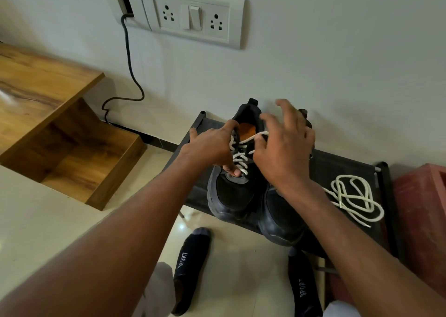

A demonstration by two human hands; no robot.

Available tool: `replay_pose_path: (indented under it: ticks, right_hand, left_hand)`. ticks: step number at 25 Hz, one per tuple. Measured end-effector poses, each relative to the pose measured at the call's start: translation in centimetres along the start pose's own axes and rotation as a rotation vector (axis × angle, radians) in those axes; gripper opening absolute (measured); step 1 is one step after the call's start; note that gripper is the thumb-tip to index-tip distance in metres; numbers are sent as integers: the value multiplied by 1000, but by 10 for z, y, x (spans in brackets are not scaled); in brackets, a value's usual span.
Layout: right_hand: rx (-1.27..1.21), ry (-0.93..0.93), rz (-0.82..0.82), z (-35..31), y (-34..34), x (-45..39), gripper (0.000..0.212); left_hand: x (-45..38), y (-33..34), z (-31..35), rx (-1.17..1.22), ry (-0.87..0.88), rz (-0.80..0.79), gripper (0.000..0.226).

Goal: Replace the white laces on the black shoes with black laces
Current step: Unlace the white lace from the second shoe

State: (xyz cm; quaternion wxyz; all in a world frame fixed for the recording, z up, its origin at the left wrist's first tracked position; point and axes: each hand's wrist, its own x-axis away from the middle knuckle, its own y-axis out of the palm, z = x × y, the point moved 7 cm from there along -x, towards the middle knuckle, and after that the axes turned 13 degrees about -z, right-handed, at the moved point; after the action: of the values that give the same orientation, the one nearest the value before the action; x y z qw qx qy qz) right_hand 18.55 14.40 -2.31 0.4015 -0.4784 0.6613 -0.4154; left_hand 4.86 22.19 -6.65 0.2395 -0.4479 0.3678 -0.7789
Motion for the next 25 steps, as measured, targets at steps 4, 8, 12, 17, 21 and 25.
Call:
replay_pose_path:
  ticks: [4, 8, 12, 17, 21, 25]
  right_hand:
    - [68, -109, -245, -23, 36, -8, 17]
    - [-122, 18, -68, -15, 24, -13, 12]
    - [-404, 203, 319, 7, -24, 0, 14]
    - [-64, 122, 95, 8, -17, 2, 28]
    - [18, -61, -237, -21, 27, -10, 17]
    - [-100, 29, -162, -18, 33, -16, 12]
  left_hand:
    - [0, -1, 3, -9, 0, -3, 119]
    - [-2, 4, -5, 48, -22, 13, 114]
    - [-4, 6, -8, 90, -4, 19, 111]
    - [-7, 4, -6, 56, -14, -18, 120]
    - [-4, -3, 4, -38, 1, 27, 117]
    - [-3, -2, -4, -16, -33, 48, 114]
